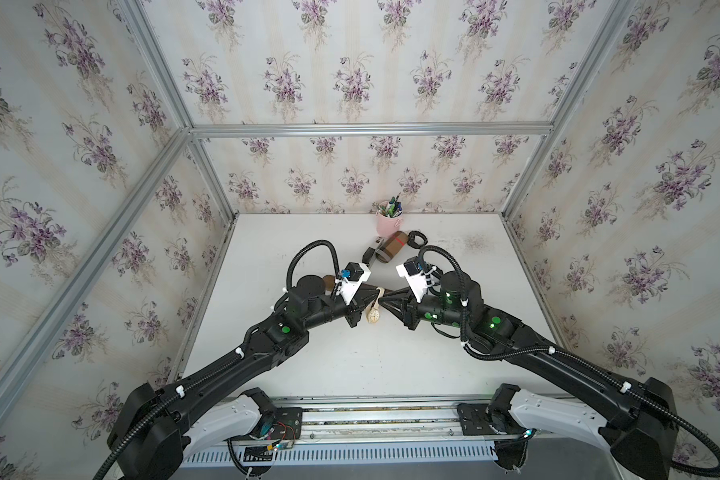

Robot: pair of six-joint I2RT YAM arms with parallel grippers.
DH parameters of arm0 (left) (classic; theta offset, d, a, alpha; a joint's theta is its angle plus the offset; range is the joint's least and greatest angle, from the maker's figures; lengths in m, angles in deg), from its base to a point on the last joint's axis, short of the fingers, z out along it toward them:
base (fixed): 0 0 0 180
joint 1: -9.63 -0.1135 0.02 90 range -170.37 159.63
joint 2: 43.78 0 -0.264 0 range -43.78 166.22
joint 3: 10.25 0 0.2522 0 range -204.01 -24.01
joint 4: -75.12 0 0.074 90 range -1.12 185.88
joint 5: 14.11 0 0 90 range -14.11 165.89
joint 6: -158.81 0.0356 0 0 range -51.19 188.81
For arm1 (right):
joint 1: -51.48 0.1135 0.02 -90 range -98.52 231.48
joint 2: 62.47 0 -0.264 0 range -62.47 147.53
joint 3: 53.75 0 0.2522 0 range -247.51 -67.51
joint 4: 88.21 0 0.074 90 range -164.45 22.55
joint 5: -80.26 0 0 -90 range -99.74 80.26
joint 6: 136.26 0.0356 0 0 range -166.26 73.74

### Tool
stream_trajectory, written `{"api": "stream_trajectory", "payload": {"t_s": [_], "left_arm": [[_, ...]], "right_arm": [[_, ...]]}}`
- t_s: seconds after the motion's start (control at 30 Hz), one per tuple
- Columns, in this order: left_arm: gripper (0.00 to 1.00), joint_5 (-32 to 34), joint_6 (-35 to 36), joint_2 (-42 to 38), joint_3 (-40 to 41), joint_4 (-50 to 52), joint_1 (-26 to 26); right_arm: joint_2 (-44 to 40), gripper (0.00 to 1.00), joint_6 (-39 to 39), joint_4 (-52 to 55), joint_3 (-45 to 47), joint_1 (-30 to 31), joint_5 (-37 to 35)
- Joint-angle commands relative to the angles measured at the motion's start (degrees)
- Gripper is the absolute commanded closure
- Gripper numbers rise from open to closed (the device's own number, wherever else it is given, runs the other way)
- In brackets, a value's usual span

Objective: Place watch on stand
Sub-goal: Pick up the watch at the center of the board.

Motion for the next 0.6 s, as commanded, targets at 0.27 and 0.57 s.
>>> {"api": "stream_trajectory", "payload": {"t_s": [0.27,0.57], "left_arm": [[0.94,-2.49,-1.06,1.32,0.0,-6.23,-0.28],[0.93,-2.69,-4.02,2.0,0.33,-9.53,-0.28]], "right_arm": [[-0.49,0.79,2.49,-6.45,1.09,0.59,0.97],[0.11,0.71,4.1,-9.63,1.98,1.09,0.96]]}}
